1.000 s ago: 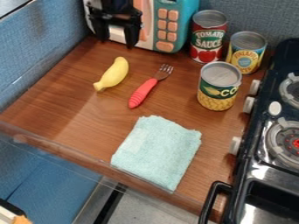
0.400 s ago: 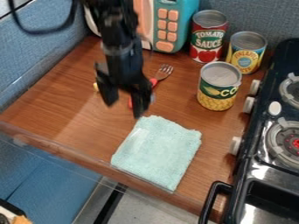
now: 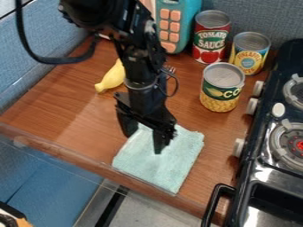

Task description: Put the blue towel on the bottom left of the table

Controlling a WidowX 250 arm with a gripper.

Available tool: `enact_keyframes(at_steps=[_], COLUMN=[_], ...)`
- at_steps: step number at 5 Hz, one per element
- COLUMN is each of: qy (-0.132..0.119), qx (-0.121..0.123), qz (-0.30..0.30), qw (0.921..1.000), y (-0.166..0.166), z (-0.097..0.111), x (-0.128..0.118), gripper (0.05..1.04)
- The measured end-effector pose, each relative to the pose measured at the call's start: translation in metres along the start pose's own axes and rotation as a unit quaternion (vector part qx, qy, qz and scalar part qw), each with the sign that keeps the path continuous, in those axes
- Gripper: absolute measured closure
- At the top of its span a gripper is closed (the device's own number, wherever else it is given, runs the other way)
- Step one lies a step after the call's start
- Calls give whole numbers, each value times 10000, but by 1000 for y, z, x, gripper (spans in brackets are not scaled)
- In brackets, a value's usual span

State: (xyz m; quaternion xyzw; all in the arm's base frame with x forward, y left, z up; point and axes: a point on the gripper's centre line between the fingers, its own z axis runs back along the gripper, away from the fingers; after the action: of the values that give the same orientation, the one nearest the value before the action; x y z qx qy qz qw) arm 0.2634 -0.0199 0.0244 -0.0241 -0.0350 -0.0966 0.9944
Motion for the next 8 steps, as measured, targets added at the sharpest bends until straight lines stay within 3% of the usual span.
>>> enact_keyframes(at_steps=[1,3,6,7,8], qy=[93,72,263,358,291], qx=[61,315,886,955,962], qz=[-82,162,739,588,595], qw=[9999,9993,9930,9930,9932], y=[-10,13,118,149,195], z=[-12,-22,-12,-11,-7], x=[2,14,-12,-19,-31], gripper=[83,83,83,83,83])
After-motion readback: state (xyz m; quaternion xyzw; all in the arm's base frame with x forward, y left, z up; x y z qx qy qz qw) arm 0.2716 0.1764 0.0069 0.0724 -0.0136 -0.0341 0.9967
